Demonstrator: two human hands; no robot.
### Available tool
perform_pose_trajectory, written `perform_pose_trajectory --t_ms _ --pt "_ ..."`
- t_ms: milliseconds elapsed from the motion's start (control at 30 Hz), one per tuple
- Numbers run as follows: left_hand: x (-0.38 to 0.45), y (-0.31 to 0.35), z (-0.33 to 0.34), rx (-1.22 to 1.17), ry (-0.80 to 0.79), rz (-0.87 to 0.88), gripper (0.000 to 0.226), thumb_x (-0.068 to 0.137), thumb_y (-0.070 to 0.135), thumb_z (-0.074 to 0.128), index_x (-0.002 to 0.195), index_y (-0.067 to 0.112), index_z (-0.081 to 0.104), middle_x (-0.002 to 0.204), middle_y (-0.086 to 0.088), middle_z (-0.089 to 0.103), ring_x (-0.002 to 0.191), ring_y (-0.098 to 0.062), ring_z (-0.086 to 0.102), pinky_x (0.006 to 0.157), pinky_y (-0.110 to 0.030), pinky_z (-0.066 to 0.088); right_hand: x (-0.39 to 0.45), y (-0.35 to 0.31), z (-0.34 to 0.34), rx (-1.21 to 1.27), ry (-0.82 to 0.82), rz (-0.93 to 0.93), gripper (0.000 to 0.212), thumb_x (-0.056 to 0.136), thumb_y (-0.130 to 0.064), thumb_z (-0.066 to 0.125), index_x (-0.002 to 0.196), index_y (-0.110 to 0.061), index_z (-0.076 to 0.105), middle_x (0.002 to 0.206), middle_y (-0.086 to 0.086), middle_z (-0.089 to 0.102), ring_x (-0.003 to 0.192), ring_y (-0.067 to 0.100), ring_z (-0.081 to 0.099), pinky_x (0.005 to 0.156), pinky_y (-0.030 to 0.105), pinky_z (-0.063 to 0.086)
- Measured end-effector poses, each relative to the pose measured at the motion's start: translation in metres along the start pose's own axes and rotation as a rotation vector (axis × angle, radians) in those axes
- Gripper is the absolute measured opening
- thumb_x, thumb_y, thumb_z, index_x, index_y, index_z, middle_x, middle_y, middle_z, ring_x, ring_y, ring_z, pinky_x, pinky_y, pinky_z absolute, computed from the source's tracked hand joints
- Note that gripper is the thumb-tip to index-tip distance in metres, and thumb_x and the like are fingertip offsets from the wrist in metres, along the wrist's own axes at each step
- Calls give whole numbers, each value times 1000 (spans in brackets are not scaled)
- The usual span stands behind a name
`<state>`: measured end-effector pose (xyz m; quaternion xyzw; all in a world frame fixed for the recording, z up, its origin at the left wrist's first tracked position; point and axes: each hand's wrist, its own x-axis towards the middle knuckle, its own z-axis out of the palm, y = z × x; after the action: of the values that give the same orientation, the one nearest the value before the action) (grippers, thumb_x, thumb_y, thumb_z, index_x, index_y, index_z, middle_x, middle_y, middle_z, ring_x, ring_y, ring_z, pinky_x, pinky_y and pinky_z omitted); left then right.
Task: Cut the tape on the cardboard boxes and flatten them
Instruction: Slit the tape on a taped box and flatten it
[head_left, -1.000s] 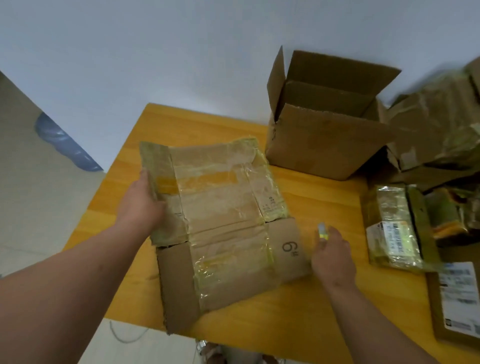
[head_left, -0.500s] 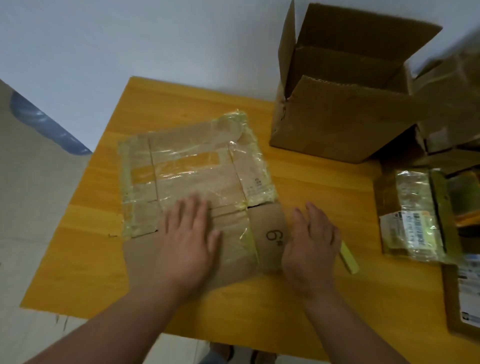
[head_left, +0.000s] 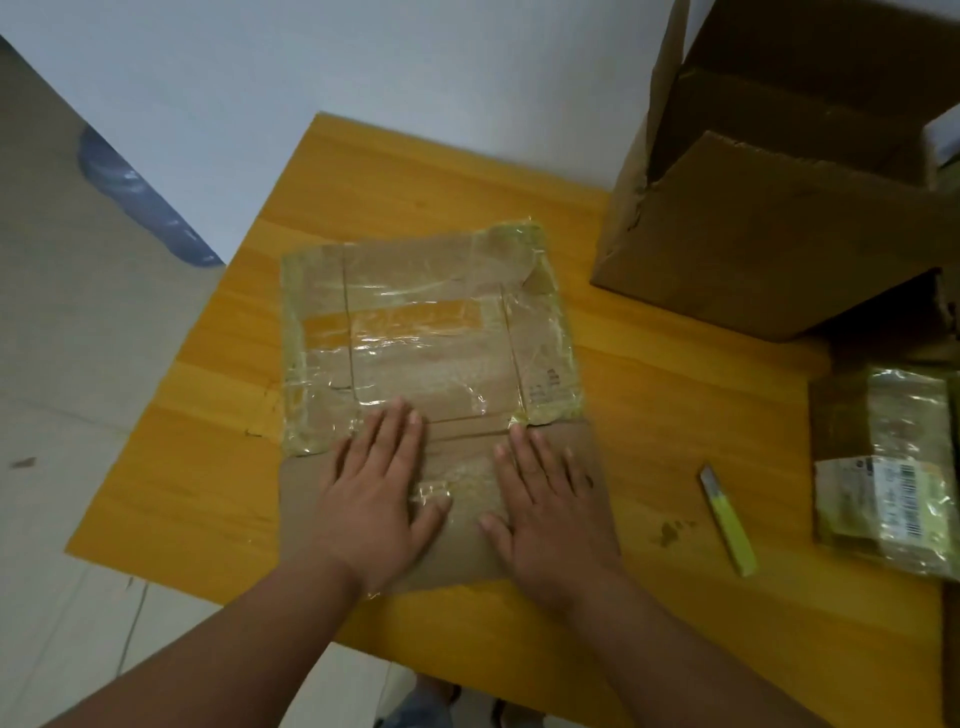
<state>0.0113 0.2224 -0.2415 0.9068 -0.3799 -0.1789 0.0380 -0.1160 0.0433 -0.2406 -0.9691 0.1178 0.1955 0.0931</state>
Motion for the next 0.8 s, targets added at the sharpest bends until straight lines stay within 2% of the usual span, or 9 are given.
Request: perform_pose_trajectory --t_ms 100,233,333,433,500,567,633,700,800 --pt "-4 -10 1 38 -89 -100 94 80 84 -10 146 22 -35 152 2 -45 141 -20 -40 117 -46 -20 -1 -4 -6 24 -20 8 74 94 -63 2 152 -25 -23 156 -3 -39 141 14 -39 115 42 -24" --pt "-1 -11 3 28 -135 -83 95 77 83 -16 144 20 -37 149 -2 -48 139 -24 -43 114 -46 -25 25 -24 -32 110 182 37 70 86 -52 34 146 -18 36 158 8 27 147 23 11 117 43 0" --pt "0 -11 -4 77 -102 -53 95 84 82 -1 154 20 -18 161 -7 -26 149 -30 -23 121 -50 -6 53 -23 -33 74 130 1 75 95 -57 26 158 -21 8 165 4 -13 149 20 -20 119 43 -15" --pt "18 -15 -22 22 40 -20 79 92 70 29 151 18 33 156 -7 33 140 -29 25 110 -47 34 61 -13 -16 29 39 0 75 94 -64 3 153 -25 -21 153 -4 -42 139 15 -41 117 45 -20" --pt "34 -23 -27 -4 47 -19 79 95 70 21 157 22 9 165 -6 5 149 -27 -1 121 -45 7 59 -13 -12 23 23 5 75 93 -66 0 152 -26 -22 154 -4 -41 140 14 -40 117 44 -20" --pt "47 -28 -23 12 -23 -30 80 91 71 1 150 26 -28 157 -3 -38 141 -22 -39 113 -39 -27 60 -17 -18 28 60 21 77 92 -67 7 156 -27 -10 162 -1 -26 145 16 -31 118 44 -18" --pt "51 -31 -16 46 -101 -38 79 86 72 -10 140 25 -43 148 -2 -50 135 -22 -48 114 -43 -27 71 -20 -34 63 168 35 74 90 -65 25 153 -25 24 163 3 14 151 24 4 119 44 -6" --pt "50 -31 -13 59 -137 -43 81 84 74 -13 142 25 -40 150 -3 -47 138 -23 -44 118 -46 -20 89 -17 -49 88 231 54 71 91 -63 27 151 -25 26 161 -1 20 150 23 10 119 42 -5" --pt "55 -31 -27 59 -40 -38 87 88 76 7 158 24 7 166 -5 -1 151 -31 -2 118 -46 2 108 -8 -48 60 110 21 73 94 -66 7 152 -30 -19 160 -3 -29 145 14 -31 118 41 -18"
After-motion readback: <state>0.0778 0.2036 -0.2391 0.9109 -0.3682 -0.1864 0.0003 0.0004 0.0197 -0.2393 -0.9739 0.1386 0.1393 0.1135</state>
